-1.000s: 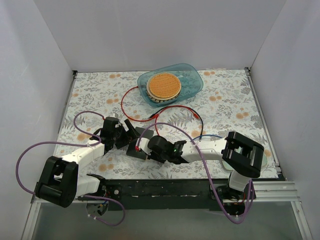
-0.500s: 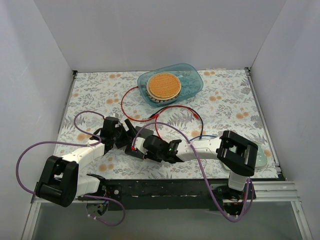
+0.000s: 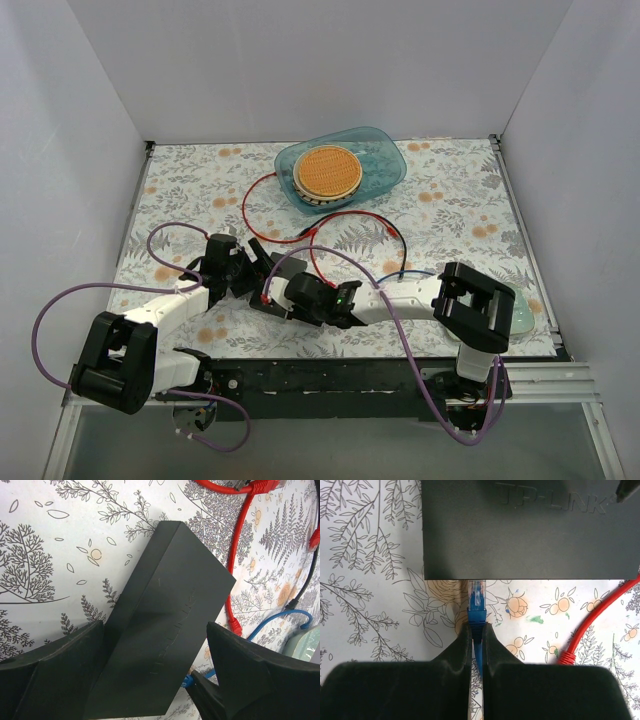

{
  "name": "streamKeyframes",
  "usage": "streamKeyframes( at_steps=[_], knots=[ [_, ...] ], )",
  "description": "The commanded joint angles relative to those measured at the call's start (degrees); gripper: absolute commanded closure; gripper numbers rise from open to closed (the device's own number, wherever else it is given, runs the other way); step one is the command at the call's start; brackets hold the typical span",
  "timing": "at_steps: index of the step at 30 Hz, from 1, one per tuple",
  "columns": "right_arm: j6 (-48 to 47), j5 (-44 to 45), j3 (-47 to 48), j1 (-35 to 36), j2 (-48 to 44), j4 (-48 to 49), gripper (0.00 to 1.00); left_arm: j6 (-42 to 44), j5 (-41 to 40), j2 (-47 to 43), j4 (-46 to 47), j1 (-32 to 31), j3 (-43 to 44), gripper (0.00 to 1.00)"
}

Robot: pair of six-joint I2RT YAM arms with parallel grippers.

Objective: Insert the plug into the switch port

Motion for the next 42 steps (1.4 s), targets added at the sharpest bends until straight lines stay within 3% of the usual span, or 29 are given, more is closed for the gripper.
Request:
streamKeyframes(
  at_steps=[1,20,42],
  knots=[
    [-0.72,-2.91,-0.26,1.99,0.83,-1.55,0.99,-0.98,2.09,0.25,-1.73,-0.17,-1.61,0.17],
    [0.85,1.66,0.71,2.44,1.71,-3.92,0.99,-1.60,2.26,0.68,-1.81,-0.17,-1.79,0.19],
    [3.14,1.14,-5.00,2.52,-6.11,-7.00,0.99,-5.02,5.78,-3.97,-2.70,-0.17,-4.95,0.27]
  ],
)
